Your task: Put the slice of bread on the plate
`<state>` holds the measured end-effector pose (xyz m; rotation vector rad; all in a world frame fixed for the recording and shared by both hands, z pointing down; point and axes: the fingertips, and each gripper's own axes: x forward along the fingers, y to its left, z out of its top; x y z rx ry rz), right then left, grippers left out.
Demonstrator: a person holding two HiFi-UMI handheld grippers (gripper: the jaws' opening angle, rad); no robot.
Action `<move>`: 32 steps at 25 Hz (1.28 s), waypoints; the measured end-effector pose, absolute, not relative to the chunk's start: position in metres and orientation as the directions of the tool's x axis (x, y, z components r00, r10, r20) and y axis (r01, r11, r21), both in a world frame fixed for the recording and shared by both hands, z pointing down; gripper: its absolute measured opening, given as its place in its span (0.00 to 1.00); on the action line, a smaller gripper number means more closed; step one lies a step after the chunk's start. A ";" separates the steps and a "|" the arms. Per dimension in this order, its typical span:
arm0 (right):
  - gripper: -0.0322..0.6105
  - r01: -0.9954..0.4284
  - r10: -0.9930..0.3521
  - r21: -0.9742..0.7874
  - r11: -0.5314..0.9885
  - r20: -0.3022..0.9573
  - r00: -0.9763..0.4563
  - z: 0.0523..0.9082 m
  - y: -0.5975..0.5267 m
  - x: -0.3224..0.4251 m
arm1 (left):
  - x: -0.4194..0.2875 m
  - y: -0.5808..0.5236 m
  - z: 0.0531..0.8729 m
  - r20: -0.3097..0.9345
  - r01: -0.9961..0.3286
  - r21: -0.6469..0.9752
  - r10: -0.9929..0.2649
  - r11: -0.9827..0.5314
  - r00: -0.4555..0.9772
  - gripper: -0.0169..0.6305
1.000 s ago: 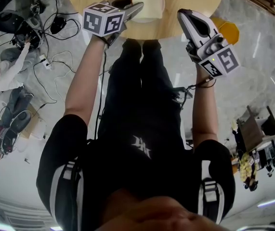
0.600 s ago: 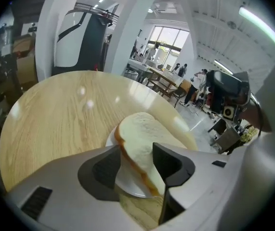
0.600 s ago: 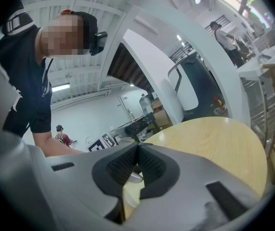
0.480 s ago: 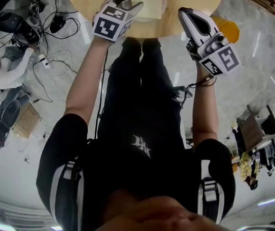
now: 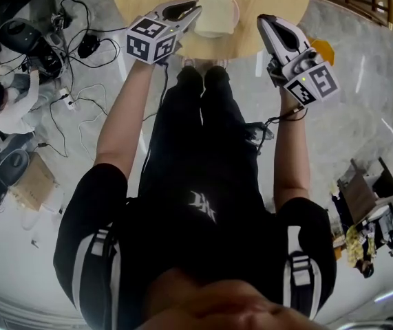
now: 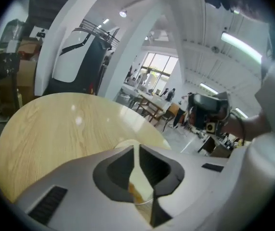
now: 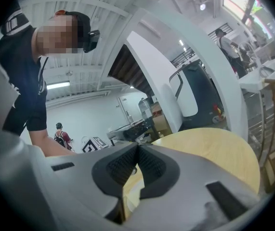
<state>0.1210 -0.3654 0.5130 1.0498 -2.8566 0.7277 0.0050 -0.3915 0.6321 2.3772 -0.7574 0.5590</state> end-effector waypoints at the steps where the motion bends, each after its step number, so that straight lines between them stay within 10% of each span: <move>1: 0.05 -0.619 -0.614 -0.416 0.667 0.165 -0.772 0.507 -0.366 0.121 | 0.005 -0.389 0.621 0.494 -0.597 0.421 -0.379 -0.683 0.782 0.04; 16: 0.05 -0.517 -0.523 -0.244 0.820 0.047 -0.851 0.380 -0.345 0.071 | -0.036 -0.359 0.439 -0.095 -0.235 0.599 -0.359 -0.766 0.928 0.04; 32: 0.05 -0.461 -0.462 -0.081 0.884 0.012 -0.887 0.293 -0.271 0.036 | -0.061 -0.285 0.293 -0.211 -0.164 0.316 -0.237 -0.934 0.948 0.04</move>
